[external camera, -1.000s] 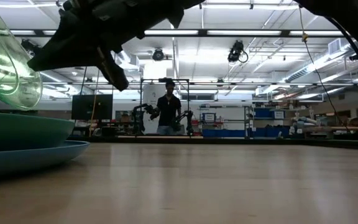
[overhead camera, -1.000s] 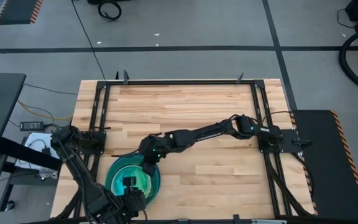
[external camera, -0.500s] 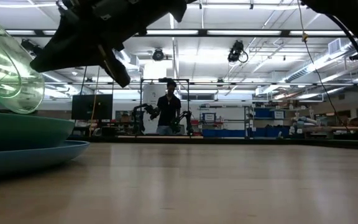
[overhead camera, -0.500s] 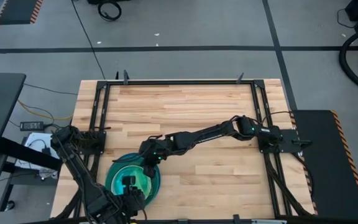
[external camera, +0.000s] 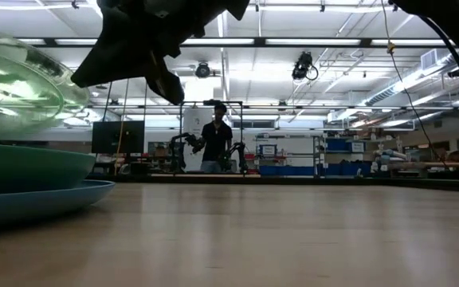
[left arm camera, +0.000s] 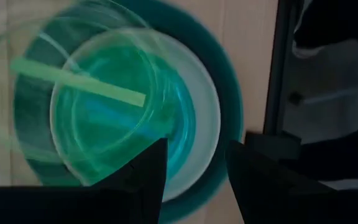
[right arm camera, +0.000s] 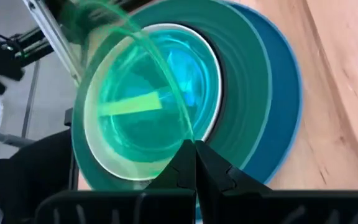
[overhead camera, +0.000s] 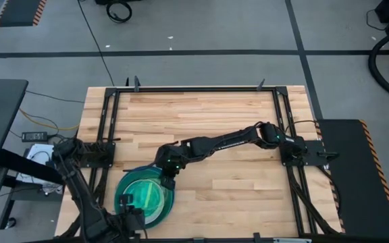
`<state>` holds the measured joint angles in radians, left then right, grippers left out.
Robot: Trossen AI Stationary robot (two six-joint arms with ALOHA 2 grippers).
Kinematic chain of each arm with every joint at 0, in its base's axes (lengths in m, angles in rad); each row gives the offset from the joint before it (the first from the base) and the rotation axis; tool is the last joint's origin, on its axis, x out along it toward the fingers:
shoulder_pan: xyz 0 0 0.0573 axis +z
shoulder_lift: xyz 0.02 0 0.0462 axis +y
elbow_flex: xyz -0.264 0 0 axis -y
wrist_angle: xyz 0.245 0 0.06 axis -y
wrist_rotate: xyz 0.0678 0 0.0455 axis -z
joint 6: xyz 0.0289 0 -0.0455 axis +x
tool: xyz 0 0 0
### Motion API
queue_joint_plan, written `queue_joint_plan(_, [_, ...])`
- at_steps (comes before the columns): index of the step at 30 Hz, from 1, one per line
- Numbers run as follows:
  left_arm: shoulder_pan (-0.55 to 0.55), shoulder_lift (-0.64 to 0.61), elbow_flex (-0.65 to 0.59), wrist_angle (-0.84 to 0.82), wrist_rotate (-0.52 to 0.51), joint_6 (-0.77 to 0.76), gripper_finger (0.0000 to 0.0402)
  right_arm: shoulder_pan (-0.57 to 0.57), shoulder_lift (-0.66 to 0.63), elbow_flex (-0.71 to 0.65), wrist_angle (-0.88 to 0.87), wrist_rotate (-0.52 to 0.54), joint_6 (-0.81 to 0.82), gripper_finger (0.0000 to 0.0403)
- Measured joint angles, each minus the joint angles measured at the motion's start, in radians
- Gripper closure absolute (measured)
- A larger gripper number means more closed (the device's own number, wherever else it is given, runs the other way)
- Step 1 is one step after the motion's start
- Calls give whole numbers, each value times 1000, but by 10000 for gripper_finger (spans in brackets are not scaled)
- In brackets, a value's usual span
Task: Stack plastic plates
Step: Stack the transparent yellow plate on the transparent blue plate
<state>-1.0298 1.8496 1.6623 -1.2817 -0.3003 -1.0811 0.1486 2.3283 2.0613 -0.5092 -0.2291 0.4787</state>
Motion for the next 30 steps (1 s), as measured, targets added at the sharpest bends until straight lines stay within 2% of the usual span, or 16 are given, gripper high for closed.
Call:
queue_joint_plan(14, [-48,-19,0,-28,14,-41,233,-4,5,0,8,-8,78,400])
queue_joint_plan(19, [-39,-44,0,-35,-18,-23,233,13,8,0,39,56,94,400])
queue_joint_plan(30, [-12,-111,1,2,-128,72,233,35,54,0,198,71,67,400])
